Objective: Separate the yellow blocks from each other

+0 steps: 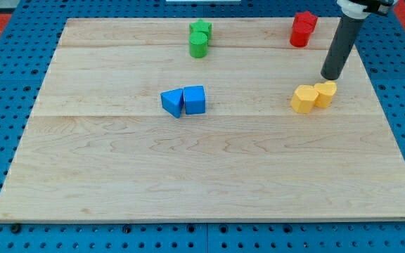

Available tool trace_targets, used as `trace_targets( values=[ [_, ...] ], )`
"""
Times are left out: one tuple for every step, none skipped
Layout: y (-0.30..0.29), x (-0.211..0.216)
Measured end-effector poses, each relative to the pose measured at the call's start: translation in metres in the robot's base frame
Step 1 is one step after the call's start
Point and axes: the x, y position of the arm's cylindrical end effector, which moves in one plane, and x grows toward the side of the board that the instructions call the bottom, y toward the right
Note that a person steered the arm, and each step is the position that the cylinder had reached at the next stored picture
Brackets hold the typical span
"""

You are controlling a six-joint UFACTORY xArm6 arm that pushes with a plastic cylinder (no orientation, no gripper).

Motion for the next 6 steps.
trace_targets(
  values=[
    [0.007, -0.007],
    [0.039, -0.004],
    [0.057, 0.037],
    [0.023, 0.053],
    [-0.033, 0.054],
    [-0.09, 0.051]
  ],
)
